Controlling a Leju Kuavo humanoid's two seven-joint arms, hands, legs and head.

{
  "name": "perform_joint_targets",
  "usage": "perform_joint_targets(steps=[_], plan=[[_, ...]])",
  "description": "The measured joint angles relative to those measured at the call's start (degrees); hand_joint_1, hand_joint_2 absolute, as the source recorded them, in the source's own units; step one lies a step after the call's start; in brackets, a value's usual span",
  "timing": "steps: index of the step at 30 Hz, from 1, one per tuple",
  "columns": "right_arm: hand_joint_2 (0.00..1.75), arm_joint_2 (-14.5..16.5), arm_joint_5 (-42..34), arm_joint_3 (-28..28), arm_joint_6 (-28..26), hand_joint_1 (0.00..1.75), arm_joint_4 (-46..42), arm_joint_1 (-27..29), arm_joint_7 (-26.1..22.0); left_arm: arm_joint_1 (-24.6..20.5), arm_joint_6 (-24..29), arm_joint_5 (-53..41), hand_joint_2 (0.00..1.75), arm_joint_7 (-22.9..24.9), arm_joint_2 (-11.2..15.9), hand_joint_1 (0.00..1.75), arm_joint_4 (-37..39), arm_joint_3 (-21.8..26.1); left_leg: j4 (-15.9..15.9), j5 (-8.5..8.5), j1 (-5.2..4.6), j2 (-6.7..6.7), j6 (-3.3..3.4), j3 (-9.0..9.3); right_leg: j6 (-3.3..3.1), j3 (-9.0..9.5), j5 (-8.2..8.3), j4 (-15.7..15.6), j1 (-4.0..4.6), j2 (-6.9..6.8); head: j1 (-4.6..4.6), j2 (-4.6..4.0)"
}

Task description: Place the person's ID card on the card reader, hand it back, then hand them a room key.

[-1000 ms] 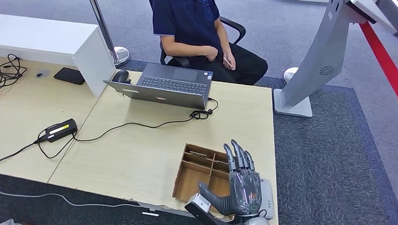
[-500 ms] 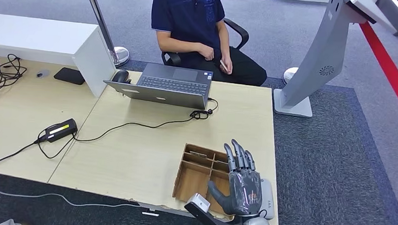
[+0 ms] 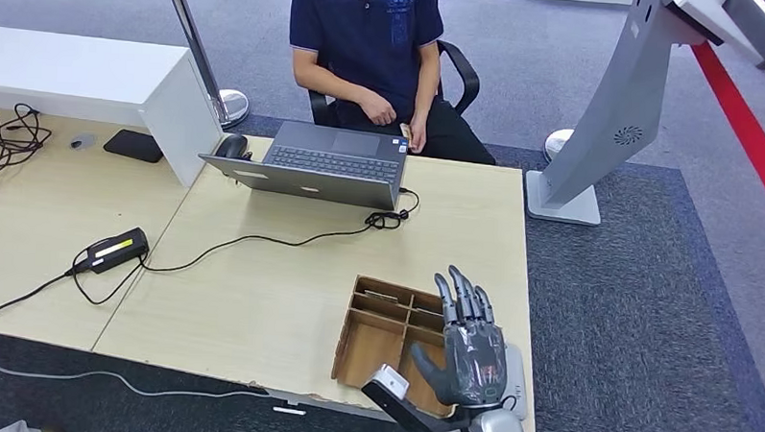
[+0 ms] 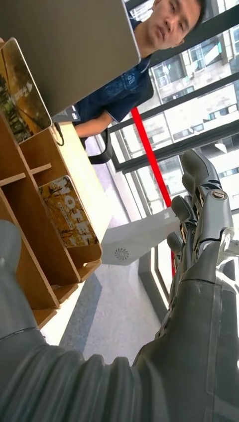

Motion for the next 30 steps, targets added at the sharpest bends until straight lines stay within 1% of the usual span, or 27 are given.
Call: perform_joint_targets(steps=[11, 19, 30], plan=[[1.75, -0.01, -0.81, -0.58, -0.39, 0.00, 2.18, -0.57, -0.88, 0.00, 0.00, 0.00, 0.00, 0.00, 0.00, 0.00, 0.00, -0.01, 0.00, 0.00, 0.00, 0.00, 0.00, 0.00, 0.00, 0.00, 0.00, 0.00, 0.00, 0.00, 0.01, 0.00], [1.75, 0.05, -0.47, -1.22, -2.44, 0.00, 3.35, -0.68, -1.23, 0.00, 0.01, 0.00, 0.00, 0.00, 0.00, 0.00, 0.00, -0.01, 0.00, 0.00, 0.00, 0.00, 0.00, 0.00, 0.00, 0.00, 0.00, 0.00, 0.00, 0.00, 0.00, 0.00], [1.75, 0.08, -0.08, -1.51, -3.13, 0.00, 4.33, -0.90, -1.63, 0.00, 0.02, 0.00, 0.00, 0.00, -0.02, 0.00, 0.00, 0.01, 0.00, 0.00, 0.00, 0.00, 0.00, 0.00, 0.00, 0.00, 0.00, 0.00, 0.00, 0.00, 0.01, 0.00]])
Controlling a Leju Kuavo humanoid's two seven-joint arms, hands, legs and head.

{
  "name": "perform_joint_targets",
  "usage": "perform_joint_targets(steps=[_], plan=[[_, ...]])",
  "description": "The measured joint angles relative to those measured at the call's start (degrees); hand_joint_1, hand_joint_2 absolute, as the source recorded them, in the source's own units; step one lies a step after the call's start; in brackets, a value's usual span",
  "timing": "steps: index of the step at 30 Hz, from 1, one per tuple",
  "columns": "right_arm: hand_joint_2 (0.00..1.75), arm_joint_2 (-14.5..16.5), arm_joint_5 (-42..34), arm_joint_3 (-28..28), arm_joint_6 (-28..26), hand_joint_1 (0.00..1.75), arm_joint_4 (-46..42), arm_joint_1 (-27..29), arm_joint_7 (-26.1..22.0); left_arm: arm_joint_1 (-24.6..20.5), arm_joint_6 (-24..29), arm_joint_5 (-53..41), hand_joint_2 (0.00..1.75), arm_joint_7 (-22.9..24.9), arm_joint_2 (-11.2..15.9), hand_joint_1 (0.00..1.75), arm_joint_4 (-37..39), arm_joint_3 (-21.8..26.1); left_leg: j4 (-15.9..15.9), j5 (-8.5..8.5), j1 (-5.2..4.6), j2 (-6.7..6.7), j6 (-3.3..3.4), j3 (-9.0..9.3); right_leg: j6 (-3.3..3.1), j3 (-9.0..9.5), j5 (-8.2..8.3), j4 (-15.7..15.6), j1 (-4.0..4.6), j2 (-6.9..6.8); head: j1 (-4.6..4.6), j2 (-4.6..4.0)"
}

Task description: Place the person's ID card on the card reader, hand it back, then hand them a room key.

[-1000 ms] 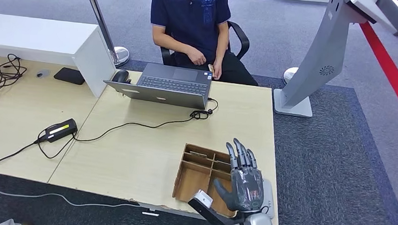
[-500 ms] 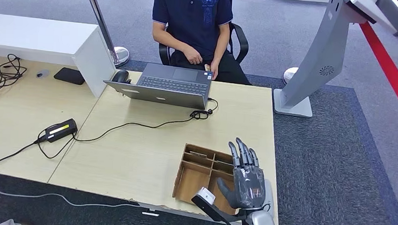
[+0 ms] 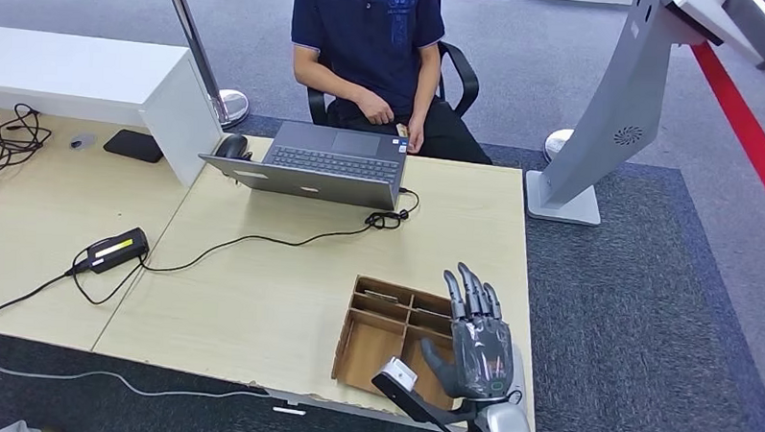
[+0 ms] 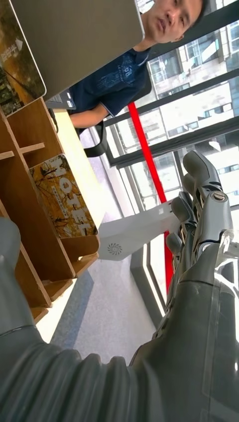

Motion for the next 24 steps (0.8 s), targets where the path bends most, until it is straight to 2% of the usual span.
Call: perform_joint_targets(steps=[24], plan=[[1.75, 0.66, 0.37, -0.85, -0.27, 0.00, 0.54, -0.35, -0.05, 0.00, 0.15, 0.01, 0.00, 0.00, -0.13, 0.00, 0.00, 0.00, 0.00, 0.00, 0.00, 0.00, 0.00, 0.00, 0.00, 0.00, 0.00, 0.00, 0.00, 0.00, -0.01, 0.00]])
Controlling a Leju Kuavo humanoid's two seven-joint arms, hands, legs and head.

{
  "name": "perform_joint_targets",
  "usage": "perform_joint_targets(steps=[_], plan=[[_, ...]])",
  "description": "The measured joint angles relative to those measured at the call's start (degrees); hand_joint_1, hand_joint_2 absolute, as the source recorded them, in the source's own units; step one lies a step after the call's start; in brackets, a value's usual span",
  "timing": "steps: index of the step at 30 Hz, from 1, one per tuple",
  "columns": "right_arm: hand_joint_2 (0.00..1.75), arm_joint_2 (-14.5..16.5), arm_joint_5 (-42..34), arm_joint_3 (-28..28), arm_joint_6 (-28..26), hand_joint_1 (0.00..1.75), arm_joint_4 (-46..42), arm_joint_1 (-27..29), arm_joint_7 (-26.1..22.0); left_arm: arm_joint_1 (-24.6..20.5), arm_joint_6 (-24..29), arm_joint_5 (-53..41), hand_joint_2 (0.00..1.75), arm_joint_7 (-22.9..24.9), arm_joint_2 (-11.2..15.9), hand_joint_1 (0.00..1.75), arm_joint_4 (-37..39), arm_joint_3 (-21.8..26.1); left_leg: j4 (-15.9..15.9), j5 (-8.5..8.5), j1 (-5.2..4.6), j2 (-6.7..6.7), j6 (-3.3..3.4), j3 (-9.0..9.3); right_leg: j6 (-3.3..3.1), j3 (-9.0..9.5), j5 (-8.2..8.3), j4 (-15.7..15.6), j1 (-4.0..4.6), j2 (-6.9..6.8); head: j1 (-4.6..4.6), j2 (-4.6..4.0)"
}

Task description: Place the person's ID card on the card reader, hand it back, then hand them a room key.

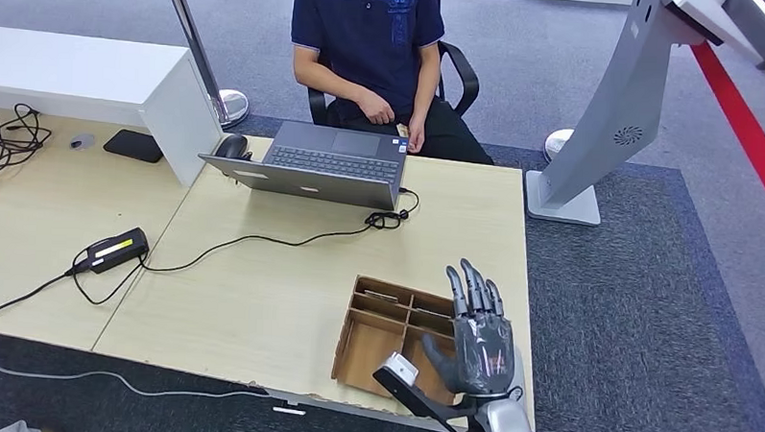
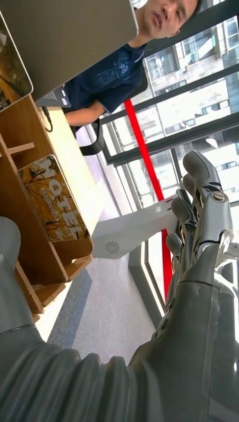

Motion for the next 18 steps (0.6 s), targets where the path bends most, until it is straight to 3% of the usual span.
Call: perform_joint_targets(steps=[18], plan=[[1.75, 2.02, 2.96, -0.07, 4.68, 0.00, -2.40, -0.30, 3.94, 0.00, -0.02, 0.00, 0.00, 0.00, 0.00, 0.00, 0.01, 0.01, 0.00, 0.00, 0.00, 0.00, 0.00, 0.00, 0.00, 0.00, 0.00, 0.00, 0.00, 0.00, 0.00, 0.00]])
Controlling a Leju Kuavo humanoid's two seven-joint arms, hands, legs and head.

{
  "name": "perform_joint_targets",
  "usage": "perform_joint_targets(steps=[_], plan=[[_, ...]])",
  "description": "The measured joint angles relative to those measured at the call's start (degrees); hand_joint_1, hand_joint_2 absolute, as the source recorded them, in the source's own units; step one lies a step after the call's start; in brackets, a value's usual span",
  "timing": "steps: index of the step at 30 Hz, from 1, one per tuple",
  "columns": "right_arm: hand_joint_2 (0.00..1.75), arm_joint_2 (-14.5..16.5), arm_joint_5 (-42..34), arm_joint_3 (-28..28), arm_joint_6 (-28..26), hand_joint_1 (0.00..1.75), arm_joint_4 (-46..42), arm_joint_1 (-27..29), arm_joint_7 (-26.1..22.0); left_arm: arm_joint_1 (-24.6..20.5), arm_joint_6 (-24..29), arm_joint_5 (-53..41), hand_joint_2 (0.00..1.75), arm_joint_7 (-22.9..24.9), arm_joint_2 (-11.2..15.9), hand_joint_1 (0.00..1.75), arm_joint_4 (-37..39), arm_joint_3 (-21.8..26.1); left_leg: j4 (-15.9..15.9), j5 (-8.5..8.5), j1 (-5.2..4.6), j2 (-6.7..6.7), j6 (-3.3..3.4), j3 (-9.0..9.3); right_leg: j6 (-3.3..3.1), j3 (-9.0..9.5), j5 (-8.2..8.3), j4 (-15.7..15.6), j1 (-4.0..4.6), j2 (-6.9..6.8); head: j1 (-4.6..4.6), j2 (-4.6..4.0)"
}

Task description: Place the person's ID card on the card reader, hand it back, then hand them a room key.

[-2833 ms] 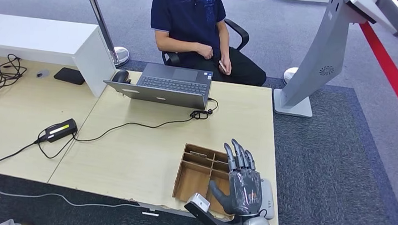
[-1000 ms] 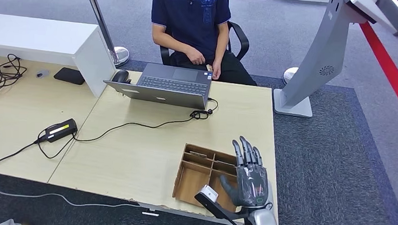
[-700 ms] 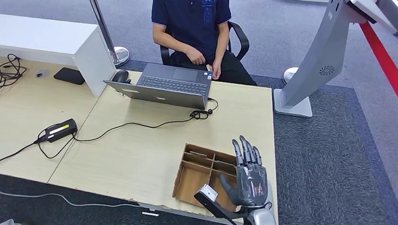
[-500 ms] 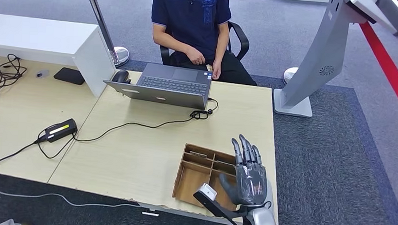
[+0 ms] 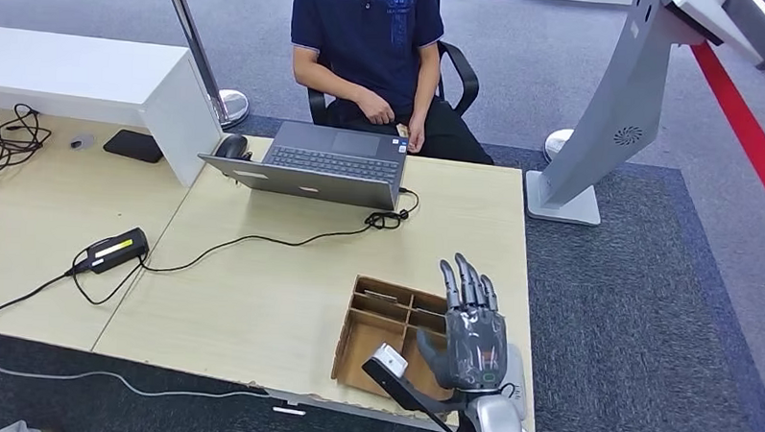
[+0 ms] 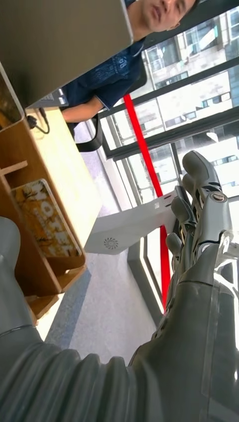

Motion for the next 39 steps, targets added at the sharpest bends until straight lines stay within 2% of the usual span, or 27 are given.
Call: perform_joint_targets(steps=[5, 15, 39], plan=[[1.75, 0.40, 0.00, -0.23, 0.49, 0.00, -0.61, -0.11, -0.11, 0.00, -0.11, 0.00, 0.00, 0.00, 0.00, 0.00, 0.01, 0.00, 0.00, 0.00, 0.00, 0.00, 0.00, 0.00, 0.00, -0.01, 0.00, 0.00, 0.00, 0.00, 0.00, 0.00], [1.75, -0.75, -2.73, -1.32, -1.42, 0.00, 0.11, -0.61, -3.28, 0.00, -0.32, 0.00, 0.00, 0.00, 0.00, 0.00, 0.00, -0.02, 0.00, 0.00, 0.00, 0.00, 0.00, 0.00, 0.00, -0.01, 0.00, 0.00, 0.00, 0.00, 0.00, 0.00], [1.75, -1.31, -3.89, -1.37, -2.37, 0.00, 2.97, -1.00, -4.48, 0.00, -0.33, 0.00, 0.00, 0.00, 0.00, 0.00, 0.00, -0.02, 0.00, 0.00, 0.00, 0.00, 0.00, 0.00, 0.00, 0.00, 0.00, 0.00, 0.00, 0.00, 0.00, 0.00]])
